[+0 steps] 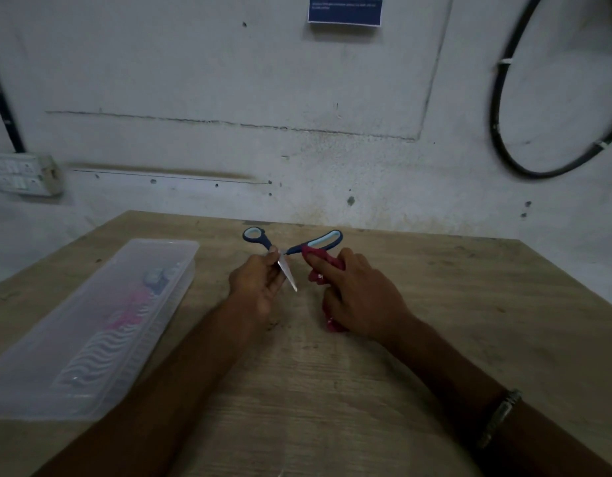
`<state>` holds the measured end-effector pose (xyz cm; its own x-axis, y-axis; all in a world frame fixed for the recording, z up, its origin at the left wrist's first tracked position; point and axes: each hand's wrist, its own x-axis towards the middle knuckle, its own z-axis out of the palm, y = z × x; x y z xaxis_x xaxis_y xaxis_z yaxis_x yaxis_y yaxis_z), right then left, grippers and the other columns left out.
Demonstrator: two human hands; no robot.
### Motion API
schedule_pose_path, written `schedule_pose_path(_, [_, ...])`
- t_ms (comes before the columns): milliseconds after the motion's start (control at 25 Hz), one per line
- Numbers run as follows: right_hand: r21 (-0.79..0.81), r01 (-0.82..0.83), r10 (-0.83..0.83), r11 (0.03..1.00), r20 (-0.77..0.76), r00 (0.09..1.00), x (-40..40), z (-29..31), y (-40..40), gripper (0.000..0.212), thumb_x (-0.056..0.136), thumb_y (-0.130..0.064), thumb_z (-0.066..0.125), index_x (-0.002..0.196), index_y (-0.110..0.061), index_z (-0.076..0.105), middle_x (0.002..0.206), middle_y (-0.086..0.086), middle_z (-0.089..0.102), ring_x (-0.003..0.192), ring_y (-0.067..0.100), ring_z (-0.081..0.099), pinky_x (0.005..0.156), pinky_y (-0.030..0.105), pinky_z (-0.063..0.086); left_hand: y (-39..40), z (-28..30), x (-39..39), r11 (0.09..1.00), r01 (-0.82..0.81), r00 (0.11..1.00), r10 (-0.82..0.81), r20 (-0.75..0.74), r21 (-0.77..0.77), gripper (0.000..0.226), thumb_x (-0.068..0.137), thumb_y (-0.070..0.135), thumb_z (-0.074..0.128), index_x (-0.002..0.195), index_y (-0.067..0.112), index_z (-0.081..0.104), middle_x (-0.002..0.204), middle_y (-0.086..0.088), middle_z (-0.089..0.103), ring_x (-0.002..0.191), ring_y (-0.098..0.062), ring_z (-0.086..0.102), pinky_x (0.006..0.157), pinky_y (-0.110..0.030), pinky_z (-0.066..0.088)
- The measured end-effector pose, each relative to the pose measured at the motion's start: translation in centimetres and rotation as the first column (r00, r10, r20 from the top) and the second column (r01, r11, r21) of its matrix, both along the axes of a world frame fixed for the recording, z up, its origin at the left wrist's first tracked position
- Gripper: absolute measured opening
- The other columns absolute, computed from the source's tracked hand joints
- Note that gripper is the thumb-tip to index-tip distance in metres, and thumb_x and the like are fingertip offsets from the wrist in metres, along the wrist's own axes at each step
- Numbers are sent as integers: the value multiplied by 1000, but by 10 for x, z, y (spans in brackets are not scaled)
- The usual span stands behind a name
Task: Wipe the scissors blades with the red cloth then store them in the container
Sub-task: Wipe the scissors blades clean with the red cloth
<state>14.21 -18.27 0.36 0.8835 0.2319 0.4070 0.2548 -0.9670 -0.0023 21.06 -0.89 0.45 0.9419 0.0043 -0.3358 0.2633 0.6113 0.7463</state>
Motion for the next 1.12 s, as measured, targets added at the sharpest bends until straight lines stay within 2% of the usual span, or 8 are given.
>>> schedule_pose_path(120, [86, 76, -79, 993, 30, 996, 2, 4, -14, 66, 101, -36, 42, 159, -45, 13, 112, 0, 45, 98, 18, 46, 73, 37, 52, 9, 2, 3, 991, 73, 996, -78, -34, -116, 14, 99, 4, 60, 110, -3, 65, 92, -10, 69, 83, -17, 67, 67, -28, 55])
schedule_pose_path(280, [443, 77, -79, 893, -14, 997, 6, 4, -20, 60, 104, -31, 44, 158, -44, 24, 116, -1, 55, 105, 15, 52, 86, 36, 49, 13, 6, 4, 973, 152, 985, -165, -59, -174, 13, 102, 3, 54, 101, -4, 65, 85, -8, 61, 72, -13, 58, 68, -24, 52])
schedule_pose_path(440, [952, 106, 129, 286, -148, 981, 4, 20, -5, 59, 93, -2, 51, 142, -34, 57, 123, -6, 69, 109, 11, 63, 97, 32, 51, 3, 5, -4, 984, 150, 989, -151, -4, -95, 14, 101, 9, 60, 106, -1, 68, 82, -7, 67, 75, -15, 65, 63, -24, 55])
schedule_pose_path(560, [971, 156, 267, 183, -202, 942, -9, 23, 18, 50, 93, 2, 50, 132, -28, 63, 111, -3, 74, 102, 18, 68, 79, 25, 55, -6, 2, -10, 997, 49, 995, -43, 93, -59, 18, 98, 13, 65, 109, -1, 69, 92, -10, 74, 84, -17, 72, 71, -25, 61])
schedule_pose_path(680, [966, 216, 401, 145, -257, 879, -12, 20, 36, 44, 90, 2, 54, 126, -21, 67, 111, 8, 76, 98, 24, 71, 80, 31, 57, -10, 2, -11, 998, -62, 985, 56, 165, 31, 19, 94, 15, 72, 106, 1, 74, 97, -14, 77, 78, -19, 75, 60, -26, 62])
schedule_pose_path(840, [976, 217, 10, 9, -217, 976, -6, 21, 22, 27, 82, -3, 51, 89, -18, 71, 68, -5, 66, 66, 15, 59, 57, 27, 47, -4, 4, -6, 993, -117, 975, 113, 190, 11, 24, 94, 13, 71, 111, -4, 71, 92, -12, 76, 75, -17, 74, 59, -21, 60])
schedule_pose_path(960, [984, 122, -172, 132, -99, 980, -2, 17, 1, 23, 83, -11, 52, 89, -24, 71, 75, -5, 69, 71, 15, 62, 61, 31, 48, -4, 3, -3, 996, -86, 975, 79, 210, 23, 25, 95, 10, 69, 113, -8, 69, 99, -18, 75, 81, -20, 74, 62, -21, 60])
schedule_pose_path(1120, [844, 136, -134, 519, -77, 988, -1, 14, 0, 24, 93, -17, 57, 108, -29, 70, 95, -5, 71, 89, 16, 66, 80, 31, 51, -10, 2, -10, 956, -137, 944, 47, 328, 258, 15, 89, 17, 79, 95, 5, 74, 85, -10, 78, 75, -19, 76, 70, -30, 63])
